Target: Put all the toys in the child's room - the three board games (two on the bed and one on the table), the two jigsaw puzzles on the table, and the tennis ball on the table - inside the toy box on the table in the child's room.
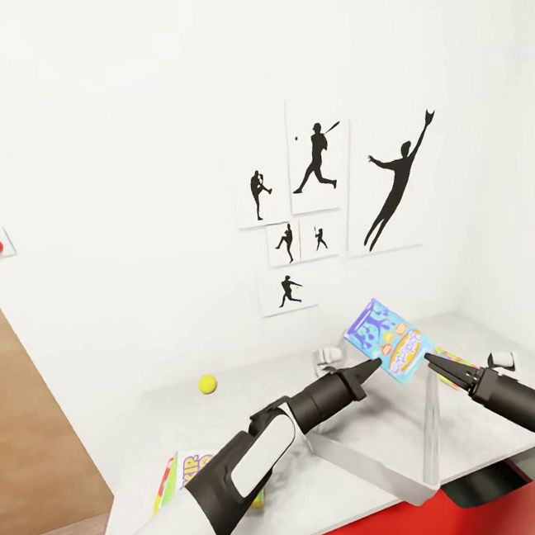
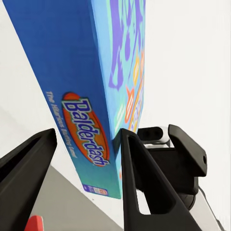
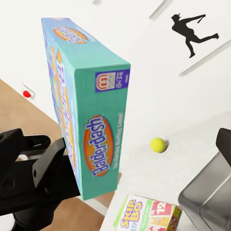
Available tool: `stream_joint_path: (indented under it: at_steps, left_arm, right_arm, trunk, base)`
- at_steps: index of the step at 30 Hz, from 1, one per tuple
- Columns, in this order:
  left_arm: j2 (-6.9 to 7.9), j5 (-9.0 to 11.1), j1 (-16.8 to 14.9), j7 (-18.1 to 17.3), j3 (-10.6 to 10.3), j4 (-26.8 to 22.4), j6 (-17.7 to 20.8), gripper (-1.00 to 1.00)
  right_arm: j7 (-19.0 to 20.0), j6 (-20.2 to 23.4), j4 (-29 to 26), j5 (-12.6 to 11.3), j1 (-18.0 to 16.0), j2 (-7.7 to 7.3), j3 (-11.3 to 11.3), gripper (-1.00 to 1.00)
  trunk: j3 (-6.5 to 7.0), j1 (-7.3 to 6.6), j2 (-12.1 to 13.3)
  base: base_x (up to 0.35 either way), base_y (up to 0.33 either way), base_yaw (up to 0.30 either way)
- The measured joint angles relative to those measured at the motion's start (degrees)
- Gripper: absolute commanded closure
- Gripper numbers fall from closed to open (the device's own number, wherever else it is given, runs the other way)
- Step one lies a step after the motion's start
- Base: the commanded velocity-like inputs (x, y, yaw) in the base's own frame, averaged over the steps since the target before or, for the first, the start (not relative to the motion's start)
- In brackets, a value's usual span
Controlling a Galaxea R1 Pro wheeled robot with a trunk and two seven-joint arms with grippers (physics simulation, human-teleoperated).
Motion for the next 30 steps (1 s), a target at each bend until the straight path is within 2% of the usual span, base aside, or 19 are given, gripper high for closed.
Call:
stream_joint_path:
  at_steps: [11, 30]
  left_arm:
    - [0.01, 1.0, 0.1, -1.9, -0.1, -0.1, 0.1, 1.0]
    - [-0.13, 1.2, 0.1, -2.1, -0.1, 0.0, 0.1, 1.0]
  right_arm:
    - [0.1, 0.0, 0.0, -0.1, -0.1, 0.19, 0.0, -1.0]
    - [0.1, 0.0, 0.0, -0.1, -0.4, 0.38, 0.2, -1.0]
  trunk:
    - [0.0, 0.0, 0.0]
    - [0.0, 0.0, 0.0]
  base:
    - [0.0, 0.0, 0.0]
    - [0.0, 0.0, 0.0]
